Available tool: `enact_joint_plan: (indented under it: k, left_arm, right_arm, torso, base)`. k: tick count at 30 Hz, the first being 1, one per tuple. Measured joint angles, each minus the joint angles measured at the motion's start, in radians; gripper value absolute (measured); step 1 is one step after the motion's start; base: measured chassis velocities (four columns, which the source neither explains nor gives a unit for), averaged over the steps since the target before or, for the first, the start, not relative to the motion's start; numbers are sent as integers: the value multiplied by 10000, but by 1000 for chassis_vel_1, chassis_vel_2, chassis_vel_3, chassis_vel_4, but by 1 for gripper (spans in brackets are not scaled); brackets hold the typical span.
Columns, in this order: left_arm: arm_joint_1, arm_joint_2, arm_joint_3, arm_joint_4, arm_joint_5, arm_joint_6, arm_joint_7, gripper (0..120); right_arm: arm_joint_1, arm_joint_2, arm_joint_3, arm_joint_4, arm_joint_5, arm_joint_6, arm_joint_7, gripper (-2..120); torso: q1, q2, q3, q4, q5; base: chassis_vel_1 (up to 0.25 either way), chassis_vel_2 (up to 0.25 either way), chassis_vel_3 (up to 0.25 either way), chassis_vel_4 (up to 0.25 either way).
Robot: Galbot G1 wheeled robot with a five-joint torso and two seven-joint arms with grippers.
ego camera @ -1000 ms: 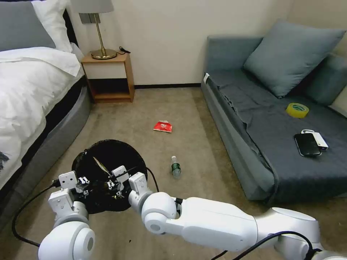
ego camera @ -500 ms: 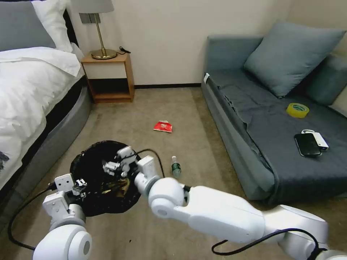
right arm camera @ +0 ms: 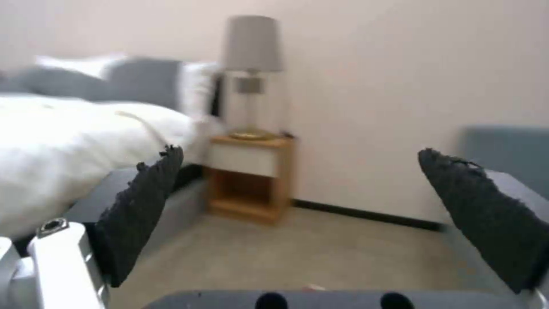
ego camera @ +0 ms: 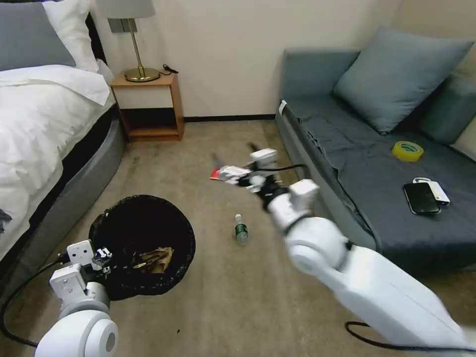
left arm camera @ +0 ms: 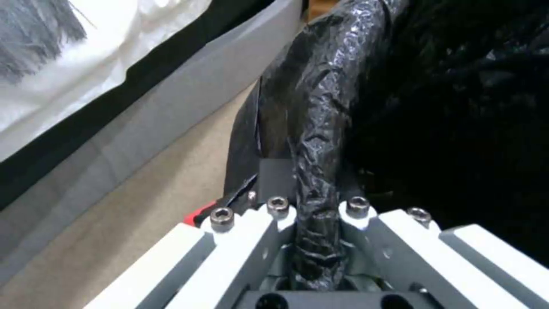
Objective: Pick up the trash bin, then pick up the garbage on the floor and place it into the trash bin.
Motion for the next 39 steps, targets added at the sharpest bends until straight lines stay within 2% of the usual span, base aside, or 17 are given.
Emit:
enact_joint_plan:
  k: [1,4,5,6,8,9,10,12,13,17,22,32,39]
  left_arm:
    - [-17,38,-42,23,6,-2,19,2]
    - [-7,136,-137,29,25,-28,26,2]
    - [-7,136,-137,29,25,-28,26,2]
    - [6,170,-175,30,29,-34,20,2]
    - [45,201,-227,0,31,-47,24,2]
    - [45,201,-227,0,31,-47,24,2]
    - [80,215,-263,-43,33,-63,26,2]
    - [128,230,-292,-85,38,-104,24,2]
    - [128,230,-292,-85,38,-104,24,2]
    - [191,219,-358,-191,78,-149,30,2]
    - [232,182,-362,-196,120,-218,39,2]
    - [148,143,-409,-202,136,-255,41,2]
    - [83,106,-416,-170,140,-255,41,2]
  right_arm:
    - [-966,-109,657,356,-562,-16,71,100]
    - [-2671,-74,1646,996,-918,44,182,100]
    - [-2671,-74,1646,996,-918,44,182,100]
    - [-3223,24,1889,1169,-1114,54,153,100]
    - [-4225,288,2196,1308,-2040,209,4,100]
    - [-4225,288,2196,1308,-2040,209,4,100]
    - [-4999,555,2383,1334,-2999,438,-150,100]
    - [-5801,946,2539,1378,-3935,703,-308,100]
    - [-5801,946,2539,1378,-3935,703,-308,100]
    - [-6388,2071,2503,1227,-5178,834,-313,100]
    - [-6448,2643,2476,1031,-5592,982,-485,100]
    - [-6550,2561,2447,825,-5566,1292,-742,100]
    - [-6446,2460,2363,706,-5450,1310,-793,100]
  torso:
    - [0,0,0,-2,1]
    - [0,0,0,2,-2]
    - [0,0,0,2,-2]
    - [-1,0,0,0,-4]
    - [0,0,0,3,-5]
    - [0,0,0,3,-5]
    - [0,0,0,1,-3]
    - [-1,0,0,-1,-4]
    - [-1,0,0,-1,-4]
    - [-1,0,0,2,-4]
    - [-1,1,1,3,-5]
    - [-1,1,0,3,-5]
    - [-1,1,2,2,-4]
  base:
    - [0,0,0,0]
    - [0,0,0,0]
    - [0,0,0,0]
    - [0,0,0,0]
    - [0,0,0,0]
    - [0,0,0,0]
    - [0,0,0,0]
    - [0,0,0,0]
    - [0,0,0,0]
    - [0,0,0,0]
    - [0,0,0,0]
    - [-3,5,6,-5]
    - [-126,110,116,-98]
